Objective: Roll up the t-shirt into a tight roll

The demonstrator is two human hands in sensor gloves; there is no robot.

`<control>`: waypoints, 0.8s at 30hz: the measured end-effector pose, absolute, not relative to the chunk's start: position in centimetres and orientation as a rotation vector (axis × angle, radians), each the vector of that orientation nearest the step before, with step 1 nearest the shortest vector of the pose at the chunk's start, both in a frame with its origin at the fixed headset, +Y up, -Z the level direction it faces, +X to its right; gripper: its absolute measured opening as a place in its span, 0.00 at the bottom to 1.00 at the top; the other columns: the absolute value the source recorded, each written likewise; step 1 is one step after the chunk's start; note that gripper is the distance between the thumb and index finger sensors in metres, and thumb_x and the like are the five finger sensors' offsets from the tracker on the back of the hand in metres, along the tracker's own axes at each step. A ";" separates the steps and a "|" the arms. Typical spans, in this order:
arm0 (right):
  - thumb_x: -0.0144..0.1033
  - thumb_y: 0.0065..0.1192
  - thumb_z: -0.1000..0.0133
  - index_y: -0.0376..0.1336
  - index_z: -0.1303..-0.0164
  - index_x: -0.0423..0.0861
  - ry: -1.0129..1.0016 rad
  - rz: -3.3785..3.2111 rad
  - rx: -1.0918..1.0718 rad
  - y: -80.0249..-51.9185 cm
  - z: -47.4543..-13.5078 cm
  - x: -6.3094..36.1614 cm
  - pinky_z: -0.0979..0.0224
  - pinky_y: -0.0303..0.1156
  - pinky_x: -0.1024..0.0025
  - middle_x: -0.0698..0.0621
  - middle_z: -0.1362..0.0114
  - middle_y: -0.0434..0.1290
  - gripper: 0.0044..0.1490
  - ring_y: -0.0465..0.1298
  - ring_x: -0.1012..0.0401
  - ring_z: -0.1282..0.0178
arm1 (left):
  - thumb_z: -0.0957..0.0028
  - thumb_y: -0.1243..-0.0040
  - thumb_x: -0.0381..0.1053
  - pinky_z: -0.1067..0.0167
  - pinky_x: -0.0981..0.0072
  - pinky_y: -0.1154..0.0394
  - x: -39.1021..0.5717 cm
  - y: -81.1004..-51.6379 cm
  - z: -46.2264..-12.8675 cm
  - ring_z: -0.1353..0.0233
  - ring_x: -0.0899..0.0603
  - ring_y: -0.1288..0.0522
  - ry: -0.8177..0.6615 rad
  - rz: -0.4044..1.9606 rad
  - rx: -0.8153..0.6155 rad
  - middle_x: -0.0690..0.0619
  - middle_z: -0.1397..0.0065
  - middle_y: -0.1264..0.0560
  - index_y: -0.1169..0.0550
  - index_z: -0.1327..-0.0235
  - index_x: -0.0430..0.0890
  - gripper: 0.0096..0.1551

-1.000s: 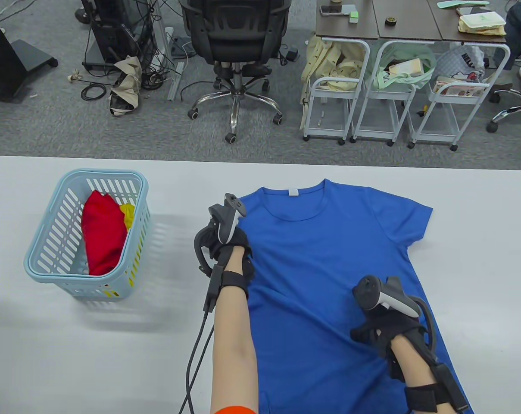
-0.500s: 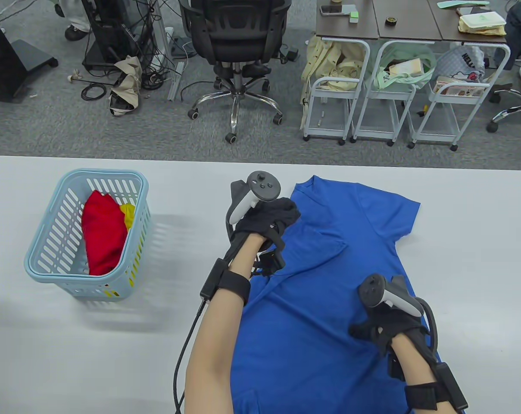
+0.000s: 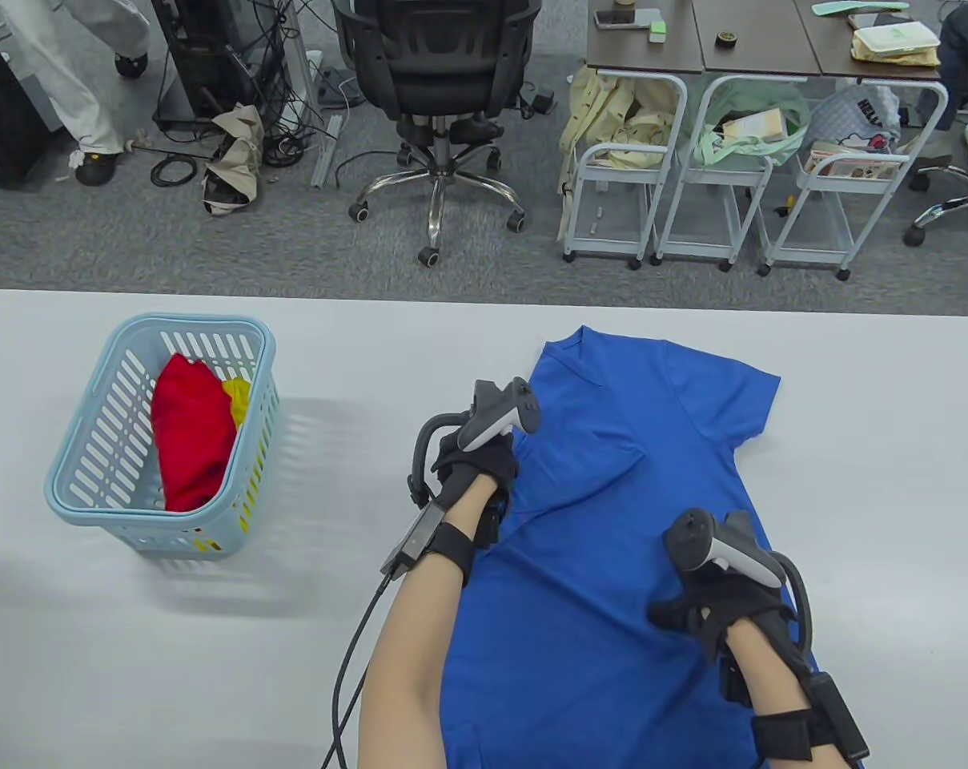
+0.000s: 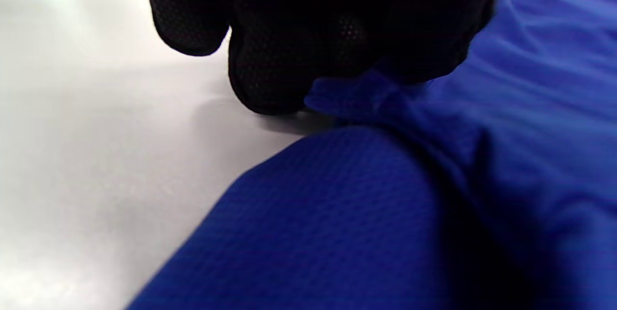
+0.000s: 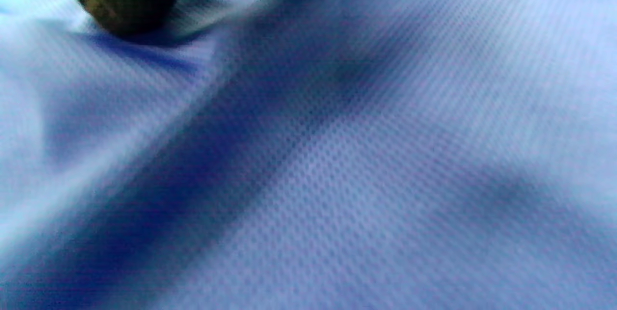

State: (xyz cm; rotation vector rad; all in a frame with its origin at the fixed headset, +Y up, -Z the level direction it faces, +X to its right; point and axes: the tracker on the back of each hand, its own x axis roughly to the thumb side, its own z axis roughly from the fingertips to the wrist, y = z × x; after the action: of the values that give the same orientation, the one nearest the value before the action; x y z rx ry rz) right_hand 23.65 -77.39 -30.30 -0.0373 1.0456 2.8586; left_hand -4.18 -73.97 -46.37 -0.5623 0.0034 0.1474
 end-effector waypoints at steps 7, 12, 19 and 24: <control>0.60 0.60 0.46 0.26 0.18 0.52 1.051 2.856 -0.027 -77.4 -30.4 23.4 0.21 0.38 0.39 0.40 0.17 0.24 0.64 0.28 0.37 0.18 | 0.42 0.38 0.57 0.33 0.46 0.25 -9.9 -71.5 -46.4 0.49 0.51 0.14 0.200 0.136 -0.393 0.53 0.46 0.14 0.19 0.42 0.50 0.20; 0.60 0.60 0.46 0.27 0.18 0.52 1.048 2.868 -0.030 -77.4 -30.5 23.3 0.20 0.40 0.39 0.40 0.17 0.24 0.64 0.29 0.37 0.17 | 0.41 0.40 0.56 0.30 0.43 0.28 -14.2 -70.0 -46.0 0.43 0.48 0.16 0.459 -0.225 -0.134 0.53 0.40 0.17 0.22 0.38 0.51 0.21; 0.61 0.60 0.47 0.27 0.18 0.52 1.051 2.880 -0.039 -77.4 -30.5 23.2 0.20 0.41 0.39 0.40 0.17 0.25 0.64 0.30 0.37 0.17 | 0.35 0.58 0.57 0.22 0.35 0.43 -13.7 -73.5 -44.9 0.12 0.37 0.45 -0.068 0.014 -0.417 0.51 0.08 0.45 0.39 0.17 0.60 0.30; 0.64 0.59 0.48 0.28 0.17 0.52 1.051 2.944 -0.119 -77.1 -29.8 23.3 0.21 0.44 0.39 0.40 0.16 0.28 0.64 0.34 0.37 0.16 | 0.40 0.79 0.67 0.24 0.29 0.54 -16.2 -77.0 -46.2 0.13 0.31 0.62 0.231 0.172 -0.559 0.43 0.10 0.63 0.60 0.14 0.56 0.40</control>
State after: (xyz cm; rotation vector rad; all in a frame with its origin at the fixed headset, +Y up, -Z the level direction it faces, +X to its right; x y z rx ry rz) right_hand 23.26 -77.06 -29.82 -0.1190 1.0505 2.9443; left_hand -16.19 -76.99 -46.18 -0.5586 0.2307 0.1718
